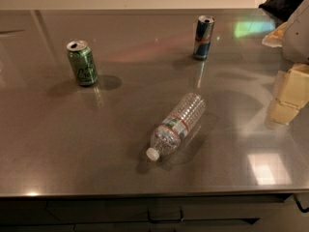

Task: Move green can near water bottle

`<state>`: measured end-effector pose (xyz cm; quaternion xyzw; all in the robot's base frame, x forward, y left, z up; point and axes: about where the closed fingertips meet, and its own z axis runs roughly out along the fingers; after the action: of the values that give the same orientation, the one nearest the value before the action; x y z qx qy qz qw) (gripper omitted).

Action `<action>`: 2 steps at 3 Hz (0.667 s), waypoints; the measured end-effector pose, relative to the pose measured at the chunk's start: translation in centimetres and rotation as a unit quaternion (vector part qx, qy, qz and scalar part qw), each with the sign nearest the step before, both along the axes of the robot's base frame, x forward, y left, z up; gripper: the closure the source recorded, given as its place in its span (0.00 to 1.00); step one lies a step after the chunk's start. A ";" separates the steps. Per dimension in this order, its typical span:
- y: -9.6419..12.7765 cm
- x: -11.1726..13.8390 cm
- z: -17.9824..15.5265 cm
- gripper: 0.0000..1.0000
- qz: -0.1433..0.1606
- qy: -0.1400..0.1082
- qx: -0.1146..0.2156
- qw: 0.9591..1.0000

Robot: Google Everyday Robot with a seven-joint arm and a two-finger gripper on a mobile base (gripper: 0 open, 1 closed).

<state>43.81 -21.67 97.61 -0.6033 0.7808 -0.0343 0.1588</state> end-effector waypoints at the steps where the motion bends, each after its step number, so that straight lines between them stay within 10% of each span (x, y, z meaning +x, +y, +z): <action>1: 0.0 0.0 0.0 0.00 0.000 0.000 0.000 1.000; 2: 1.9 0.9 -0.1 0.00 0.016 0.006 0.014 1.000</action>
Offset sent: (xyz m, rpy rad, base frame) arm 0.0183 0.0435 -0.0063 0.0633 0.0541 0.0747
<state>44.67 -19.72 97.55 -0.6136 0.7725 -0.0172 0.1628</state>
